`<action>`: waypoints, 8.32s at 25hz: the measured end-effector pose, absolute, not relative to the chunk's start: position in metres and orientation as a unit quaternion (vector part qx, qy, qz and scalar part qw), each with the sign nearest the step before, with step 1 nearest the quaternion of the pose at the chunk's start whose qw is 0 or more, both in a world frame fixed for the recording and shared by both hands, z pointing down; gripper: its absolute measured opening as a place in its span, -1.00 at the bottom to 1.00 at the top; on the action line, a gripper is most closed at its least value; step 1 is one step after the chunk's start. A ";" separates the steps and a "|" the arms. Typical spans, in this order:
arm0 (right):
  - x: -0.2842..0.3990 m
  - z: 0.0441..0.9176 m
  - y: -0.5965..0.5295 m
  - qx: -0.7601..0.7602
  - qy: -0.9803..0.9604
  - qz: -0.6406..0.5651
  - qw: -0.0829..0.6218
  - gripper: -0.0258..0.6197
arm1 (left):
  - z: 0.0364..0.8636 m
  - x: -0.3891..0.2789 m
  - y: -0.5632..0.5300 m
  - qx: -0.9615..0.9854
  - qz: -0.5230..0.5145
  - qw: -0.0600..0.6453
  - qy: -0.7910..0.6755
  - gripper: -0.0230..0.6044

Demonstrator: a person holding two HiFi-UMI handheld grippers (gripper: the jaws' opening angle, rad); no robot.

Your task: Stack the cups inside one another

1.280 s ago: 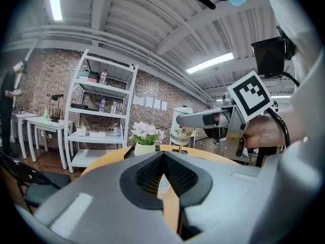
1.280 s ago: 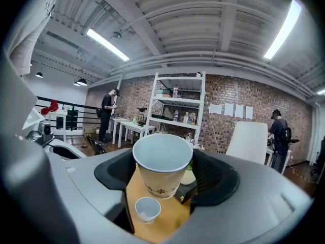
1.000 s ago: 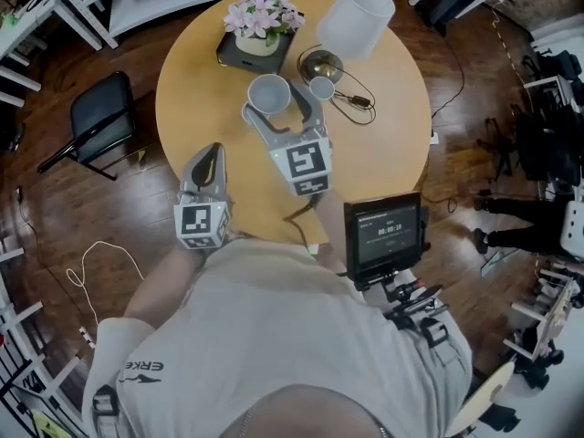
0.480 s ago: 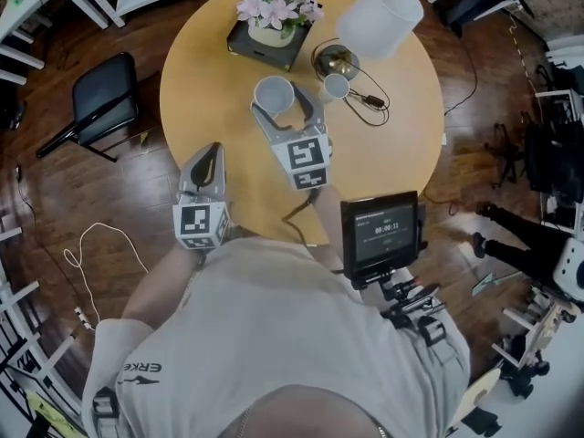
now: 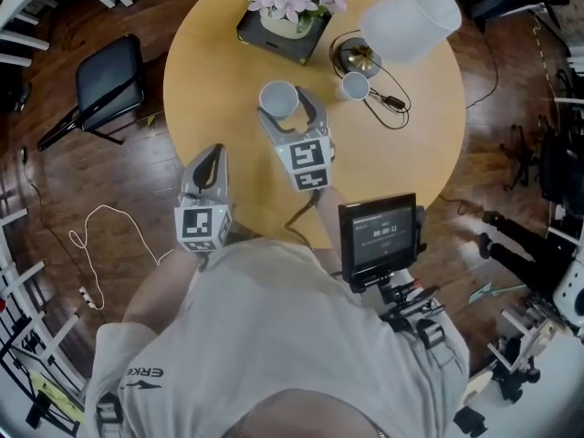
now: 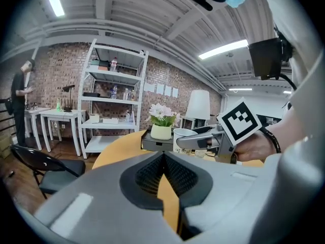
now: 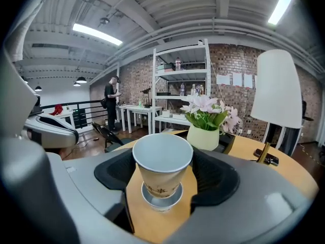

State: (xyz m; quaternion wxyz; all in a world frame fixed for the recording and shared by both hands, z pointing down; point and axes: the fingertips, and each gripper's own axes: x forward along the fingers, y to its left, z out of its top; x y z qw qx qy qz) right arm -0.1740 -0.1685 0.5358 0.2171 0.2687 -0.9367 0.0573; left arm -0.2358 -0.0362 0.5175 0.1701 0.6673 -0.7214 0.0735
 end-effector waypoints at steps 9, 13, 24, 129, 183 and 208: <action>-0.172 0.573 -0.174 0.264 -0.930 0.086 0.242 0.21 | 0.532 -0.237 -0.041 0.665 0.086 0.185 -0.718 -0.92; -0.174 0.586 -0.170 0.250 -0.929 0.099 0.253 0.24 | 0.536 -0.235 -0.043 0.667 0.090 0.188 -0.715 -0.92; -0.174 0.590 -0.168 0.242 -0.930 0.110 0.254 0.31 | 0.540 -0.232 -0.052 0.675 0.092 0.188 -0.708 -0.92; 0.102 0.585 -0.219 0.505 -0.827 0.172 0.180 -0.88 | 0.640 -0.016 -0.272 0.798 0.162 0.103 -0.571 0.02; 0.045 0.392 -0.159 0.502 -0.862 0.010 0.074 -0.88 | 0.388 -0.105 -0.208 0.775 0.029 -0.055 -0.629 0.15; -0.019 0.395 -0.144 0.453 -0.886 0.003 0.094 -0.88 | 0.473 -0.176 -0.169 0.751 0.095 0.029 -0.652 0.15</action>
